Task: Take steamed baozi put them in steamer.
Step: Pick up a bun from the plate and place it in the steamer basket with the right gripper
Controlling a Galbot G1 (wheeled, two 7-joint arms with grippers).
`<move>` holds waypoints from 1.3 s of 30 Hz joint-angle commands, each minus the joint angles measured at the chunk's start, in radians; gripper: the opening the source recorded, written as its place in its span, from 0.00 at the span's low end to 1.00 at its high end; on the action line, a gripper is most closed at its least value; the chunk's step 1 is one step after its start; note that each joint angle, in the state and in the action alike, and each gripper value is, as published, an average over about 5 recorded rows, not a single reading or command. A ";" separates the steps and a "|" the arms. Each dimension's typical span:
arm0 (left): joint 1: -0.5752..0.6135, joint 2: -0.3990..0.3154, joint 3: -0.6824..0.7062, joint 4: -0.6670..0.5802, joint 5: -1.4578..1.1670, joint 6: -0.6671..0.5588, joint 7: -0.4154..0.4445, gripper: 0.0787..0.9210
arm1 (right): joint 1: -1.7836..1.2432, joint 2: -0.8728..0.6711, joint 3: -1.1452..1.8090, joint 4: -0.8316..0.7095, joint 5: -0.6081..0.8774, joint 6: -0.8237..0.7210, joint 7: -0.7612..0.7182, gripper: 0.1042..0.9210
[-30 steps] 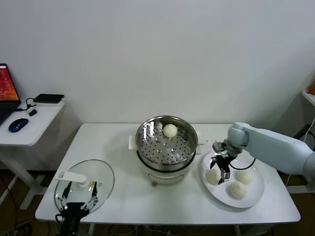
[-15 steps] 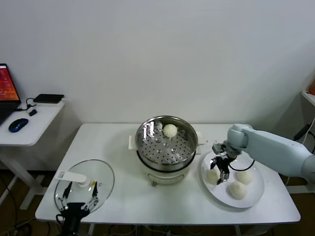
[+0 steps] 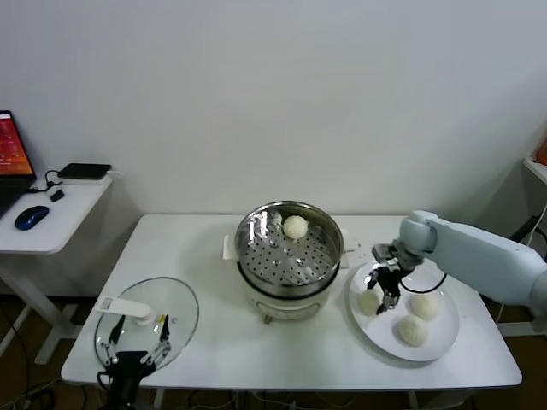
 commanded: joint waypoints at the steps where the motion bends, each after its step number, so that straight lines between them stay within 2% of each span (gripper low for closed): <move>1: 0.001 -0.001 0.003 -0.001 -0.001 0.000 0.000 0.88 | 0.186 -0.074 -0.059 0.033 0.113 -0.001 -0.026 0.68; 10: 0.002 -0.001 0.011 0.001 0.005 0.000 0.000 0.88 | 0.504 -0.090 -0.251 0.077 0.334 -0.001 -0.070 0.69; 22: 0.015 -0.003 0.024 -0.051 0.002 0.004 -0.002 0.88 | 0.657 0.185 -0.333 -0.005 0.529 -0.020 -0.088 0.69; 32: 0.019 -0.002 0.039 -0.055 0.011 0.004 0.001 0.88 | 0.539 0.448 -0.267 -0.099 0.517 -0.070 -0.047 0.69; 39: 0.019 0.001 0.021 -0.060 0.002 0.005 0.000 0.88 | 0.421 0.556 -0.221 -0.179 0.466 -0.085 -0.029 0.70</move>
